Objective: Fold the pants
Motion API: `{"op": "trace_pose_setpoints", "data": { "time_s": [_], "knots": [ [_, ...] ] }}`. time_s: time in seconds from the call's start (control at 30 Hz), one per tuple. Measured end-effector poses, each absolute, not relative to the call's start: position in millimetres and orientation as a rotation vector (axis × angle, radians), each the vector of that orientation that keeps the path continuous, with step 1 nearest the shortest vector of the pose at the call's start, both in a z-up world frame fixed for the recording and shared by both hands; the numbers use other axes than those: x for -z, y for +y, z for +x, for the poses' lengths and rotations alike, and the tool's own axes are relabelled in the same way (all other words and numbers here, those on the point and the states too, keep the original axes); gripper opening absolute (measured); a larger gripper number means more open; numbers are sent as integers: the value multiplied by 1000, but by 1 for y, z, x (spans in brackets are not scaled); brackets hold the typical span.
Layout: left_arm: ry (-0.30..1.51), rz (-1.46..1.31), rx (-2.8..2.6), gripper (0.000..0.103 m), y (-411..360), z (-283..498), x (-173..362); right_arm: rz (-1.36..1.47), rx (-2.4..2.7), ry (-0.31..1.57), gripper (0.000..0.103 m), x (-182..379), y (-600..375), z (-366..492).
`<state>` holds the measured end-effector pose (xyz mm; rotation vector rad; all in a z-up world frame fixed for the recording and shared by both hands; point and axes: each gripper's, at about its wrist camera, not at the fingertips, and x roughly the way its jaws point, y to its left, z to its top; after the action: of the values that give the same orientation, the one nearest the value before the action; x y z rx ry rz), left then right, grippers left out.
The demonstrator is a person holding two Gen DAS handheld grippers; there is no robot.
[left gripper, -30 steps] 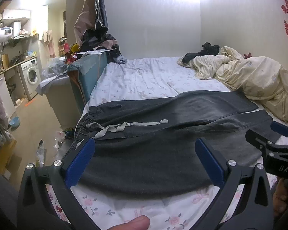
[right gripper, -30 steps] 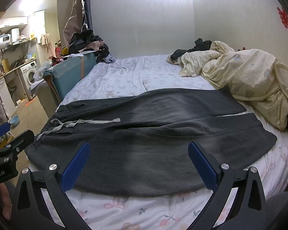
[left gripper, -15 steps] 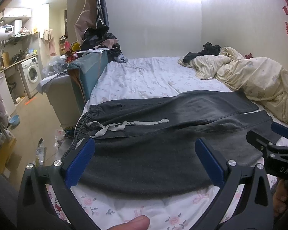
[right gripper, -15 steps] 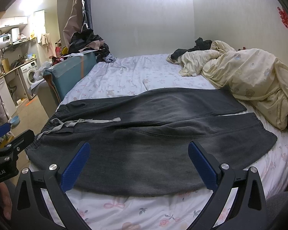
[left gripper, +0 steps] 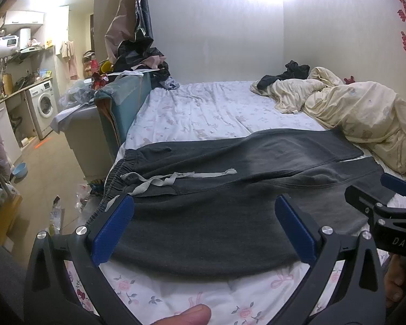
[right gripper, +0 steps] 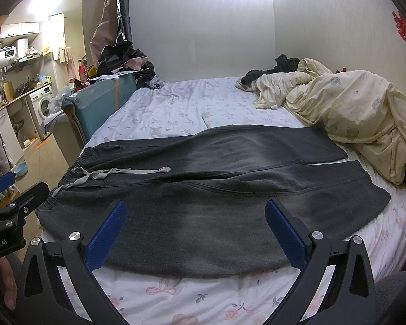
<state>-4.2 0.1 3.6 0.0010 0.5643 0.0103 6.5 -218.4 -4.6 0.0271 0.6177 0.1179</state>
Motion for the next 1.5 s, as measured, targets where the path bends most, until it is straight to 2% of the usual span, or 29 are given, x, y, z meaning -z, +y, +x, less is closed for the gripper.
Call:
{"op": "trace_pose_setpoints", "data": {
  "time_s": [1.5],
  "knots": [
    [575,2,2,102,-2,-8,-4,25,-117,626,103,8,-217,9]
  ]
}}
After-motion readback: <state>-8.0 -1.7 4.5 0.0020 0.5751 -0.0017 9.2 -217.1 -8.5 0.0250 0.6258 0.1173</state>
